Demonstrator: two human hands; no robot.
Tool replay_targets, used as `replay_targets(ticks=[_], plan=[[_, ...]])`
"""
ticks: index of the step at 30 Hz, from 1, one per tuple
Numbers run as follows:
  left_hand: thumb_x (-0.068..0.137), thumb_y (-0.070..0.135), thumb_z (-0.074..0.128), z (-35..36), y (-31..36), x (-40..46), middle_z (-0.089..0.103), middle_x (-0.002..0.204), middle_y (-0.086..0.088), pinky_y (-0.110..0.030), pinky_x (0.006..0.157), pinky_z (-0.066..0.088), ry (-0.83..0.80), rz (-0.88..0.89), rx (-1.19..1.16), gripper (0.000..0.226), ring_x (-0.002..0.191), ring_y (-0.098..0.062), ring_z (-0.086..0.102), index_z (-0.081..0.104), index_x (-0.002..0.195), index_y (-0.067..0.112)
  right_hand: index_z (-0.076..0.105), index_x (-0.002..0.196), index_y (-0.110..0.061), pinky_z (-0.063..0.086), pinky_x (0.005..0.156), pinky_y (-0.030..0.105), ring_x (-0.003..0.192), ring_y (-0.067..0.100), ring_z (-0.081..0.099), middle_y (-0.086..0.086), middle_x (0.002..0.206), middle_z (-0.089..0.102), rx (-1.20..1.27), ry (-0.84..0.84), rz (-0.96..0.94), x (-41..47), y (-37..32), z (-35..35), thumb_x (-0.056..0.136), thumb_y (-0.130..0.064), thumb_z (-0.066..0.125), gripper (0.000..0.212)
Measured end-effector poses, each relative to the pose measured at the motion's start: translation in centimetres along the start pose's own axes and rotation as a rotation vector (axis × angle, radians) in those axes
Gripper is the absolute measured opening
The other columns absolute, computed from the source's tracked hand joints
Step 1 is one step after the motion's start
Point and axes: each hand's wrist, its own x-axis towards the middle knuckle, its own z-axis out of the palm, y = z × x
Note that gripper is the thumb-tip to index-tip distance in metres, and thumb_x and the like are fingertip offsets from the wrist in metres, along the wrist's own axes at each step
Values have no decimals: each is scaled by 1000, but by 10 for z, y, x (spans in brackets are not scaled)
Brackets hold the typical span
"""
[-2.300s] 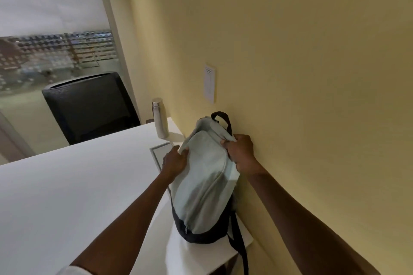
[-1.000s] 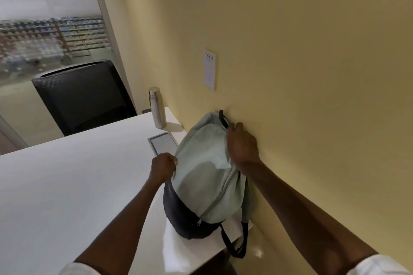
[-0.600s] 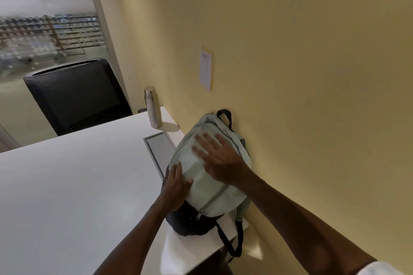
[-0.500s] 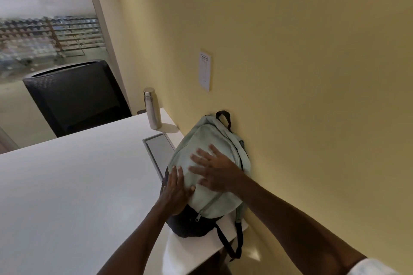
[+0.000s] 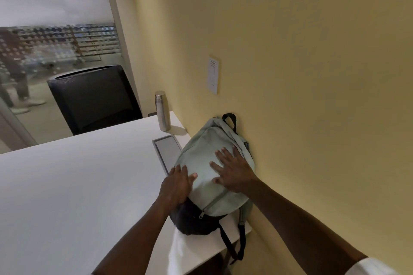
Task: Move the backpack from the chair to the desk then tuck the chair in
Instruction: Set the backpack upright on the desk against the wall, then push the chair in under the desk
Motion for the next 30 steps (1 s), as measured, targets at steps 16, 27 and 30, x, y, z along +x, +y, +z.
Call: replay_targets(ticks=[16, 27, 30], plan=[[103, 49, 21, -51, 50, -124, -11, 164, -8, -49, 122, 9, 289, -118, -65, 70, 151, -26, -8, -1, 157, 11, 20, 154, -9, 11, 121, 53, 149, 39, 16, 24, 161, 13, 369, 519, 209, -90, -36, -48, 98, -49, 37, 72], [93, 58, 13, -104, 50, -220, -15, 163, -4, -45, 123, -1, 439, -98, 90, 78, 150, -23, -13, -2, 157, 15, 21, 154, -10, 13, 121, 52, 150, 37, 13, 23, 161, 15, 374, 628, 245, -158, -70, -100, 99, -49, 35, 69], [95, 57, 14, -115, 39, -241, -14, 163, -4, -45, 122, -1, 460, -101, 95, 77, 150, -24, -12, -1, 157, 15, 22, 154, -9, 17, 120, 54, 149, 38, 15, 23, 161, 17, 368, 637, 246, -174, -85, -112, 99, -48, 33, 68]])
